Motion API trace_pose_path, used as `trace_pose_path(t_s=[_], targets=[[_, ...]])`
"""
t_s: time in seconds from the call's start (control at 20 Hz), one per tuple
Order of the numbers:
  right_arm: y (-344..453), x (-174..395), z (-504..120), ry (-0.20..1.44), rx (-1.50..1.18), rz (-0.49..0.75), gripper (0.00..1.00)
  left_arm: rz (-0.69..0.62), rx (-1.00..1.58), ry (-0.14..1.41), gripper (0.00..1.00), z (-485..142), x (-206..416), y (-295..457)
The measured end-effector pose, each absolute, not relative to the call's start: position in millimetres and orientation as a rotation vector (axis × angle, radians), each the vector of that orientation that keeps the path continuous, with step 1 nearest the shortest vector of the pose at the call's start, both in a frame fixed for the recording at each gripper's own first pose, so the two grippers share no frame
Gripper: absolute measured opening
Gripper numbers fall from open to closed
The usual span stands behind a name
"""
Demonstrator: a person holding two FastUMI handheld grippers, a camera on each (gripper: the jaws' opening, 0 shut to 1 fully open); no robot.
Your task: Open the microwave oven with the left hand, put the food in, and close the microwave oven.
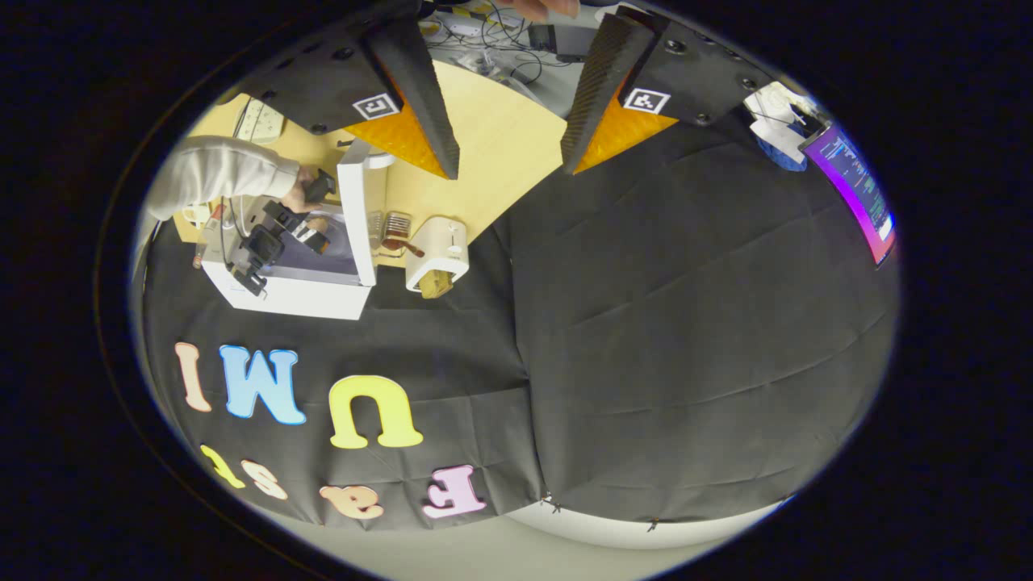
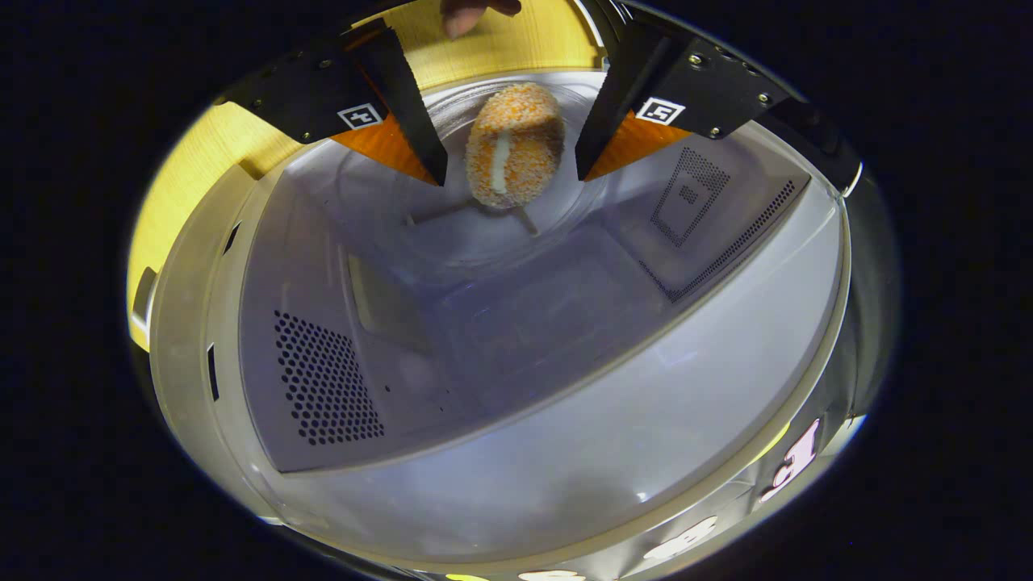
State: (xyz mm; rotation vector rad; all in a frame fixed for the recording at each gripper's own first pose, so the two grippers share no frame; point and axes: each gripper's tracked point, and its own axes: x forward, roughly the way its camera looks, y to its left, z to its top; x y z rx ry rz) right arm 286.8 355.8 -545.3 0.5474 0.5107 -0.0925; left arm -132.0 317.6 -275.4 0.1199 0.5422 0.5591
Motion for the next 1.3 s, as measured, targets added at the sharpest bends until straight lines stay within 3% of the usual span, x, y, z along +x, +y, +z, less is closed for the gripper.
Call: trace_pose_path(t_s=[0.05, 0.1, 0.25, 0.5, 0.65, 0.7, 0.85, 0.9, 1.0, 1.3], targets=[[355.6, 284.1, -548.6, 0.525, 0.543, -0.092, 0.98, 0.564, 0.119, 0.534, 0.89, -273.7, -135.1, 317.4], [353.9, 280.6, -549.7, 0.531, 0.538, -0.085, 0.98, 0.569, 0.116, 0.527, 0.85, -273.6, -138.8, 316.5], [353.7, 278.1, -543.6, 0.526, 0.514, -0.066, 0.98, 0.587, 0.108, 0.518, 0.89, -271.5, -152.6, 317.5], [354.2, 251.0, -525.3, 0.552, 0.451, 0.013, 0.98, 0.582, 0.085, 0.469, 0.85, -270.7, -159.7, 324.3], [351.9, 228.6, -497.0, 0.521, 0.394, 0.065, 0.98, 0.548, 0.080, 0.415, 0.81, -264.3, -160.5, 329.5], [350.1, 219.8, -488.1, 0.523, 0.382, 0.076, 0.98, 0.532, 0.073, 0.400, 0.89, -264.4, -160.4, 332.8], [338.3, 189.1, -458.2, 0.499, 0.347, 0.081, 0.98, 0.481, 0.055, 0.368, 0.89, -264.7, -166.9, 342.5], [332.4, 178.8, -449.4, 0.488, 0.333, 0.077, 0.99, 0.464, 0.052, 0.355, 0.81, -260.9, -172.5, 345.5], [323.2, 154.4, -444.4, 0.497, 0.307, 0.075, 0.99, 0.437, 0.038, 0.342, 0.89, -262.7, -181.4, 351.4], [281.8, 75.6, -414.2, 0.491, 0.287, 0.060, 0.98, 0.325, 0.001, 0.321, 0.89, -284.1, -190.9, 356.2]])
